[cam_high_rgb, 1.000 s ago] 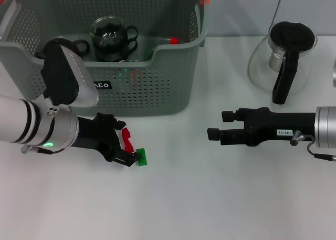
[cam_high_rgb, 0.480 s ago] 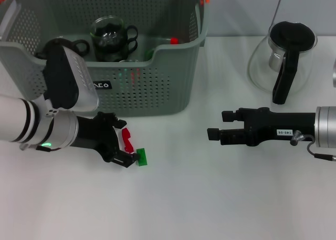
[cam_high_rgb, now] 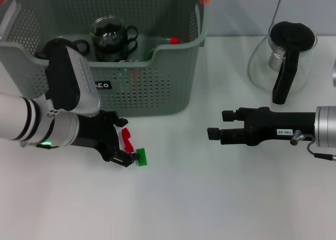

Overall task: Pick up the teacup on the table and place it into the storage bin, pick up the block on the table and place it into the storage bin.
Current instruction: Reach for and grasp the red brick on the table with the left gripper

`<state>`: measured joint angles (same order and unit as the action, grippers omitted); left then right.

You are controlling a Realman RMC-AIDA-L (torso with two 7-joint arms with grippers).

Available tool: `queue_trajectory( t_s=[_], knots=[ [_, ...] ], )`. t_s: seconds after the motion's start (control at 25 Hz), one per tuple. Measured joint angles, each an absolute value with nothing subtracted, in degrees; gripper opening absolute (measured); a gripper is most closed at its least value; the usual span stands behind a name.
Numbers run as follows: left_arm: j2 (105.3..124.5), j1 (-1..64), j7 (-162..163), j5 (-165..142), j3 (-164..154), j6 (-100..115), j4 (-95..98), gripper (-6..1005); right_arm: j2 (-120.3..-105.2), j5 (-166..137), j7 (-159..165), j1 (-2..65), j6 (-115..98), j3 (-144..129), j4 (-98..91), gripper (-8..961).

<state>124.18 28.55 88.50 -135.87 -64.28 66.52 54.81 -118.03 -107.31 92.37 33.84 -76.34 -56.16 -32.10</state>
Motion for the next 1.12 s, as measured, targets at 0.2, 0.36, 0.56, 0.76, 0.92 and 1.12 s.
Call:
queue_trajectory(
  t_s=[0.2, 0.36, 0.56, 0.76, 0.92, 1.12],
  knots=[
    [124.19, 28.6, 87.8, -136.0, -64.4, 66.3, 54.7, 946, -118.03, -107.3, 92.4, 33.9, -76.3, -56.2, -32.2, 884],
    [124.19, 29.0, 87.6, -136.1, -64.4, 66.2, 54.4, 942, -118.03, -107.3, 92.4, 33.9, -76.4, -56.2, -32.2, 884],
    [124.11, 29.3, 87.2, -136.3, -64.3, 65.9, 53.7, 923, -118.04, -107.3, 92.4, 33.9, -76.5, -56.2, -32.3, 884],
    [124.1, 29.5, 86.8, -136.2, -64.2, 65.3, 53.3, 904, -118.03, -107.3, 92.4, 34.0, -76.4, -56.2, -32.3, 885],
    [124.1, 29.5, 86.8, -136.3, -64.4, 64.6, 53.2, 889, -118.04, -107.3, 92.4, 34.1, -76.3, -56.2, -32.3, 885],
    [124.1, 29.6, 86.8, -136.3, -64.4, 64.5, 53.1, 869, -118.03, -107.3, 92.4, 34.1, -76.3, -56.2, -32.3, 885]
  ],
)
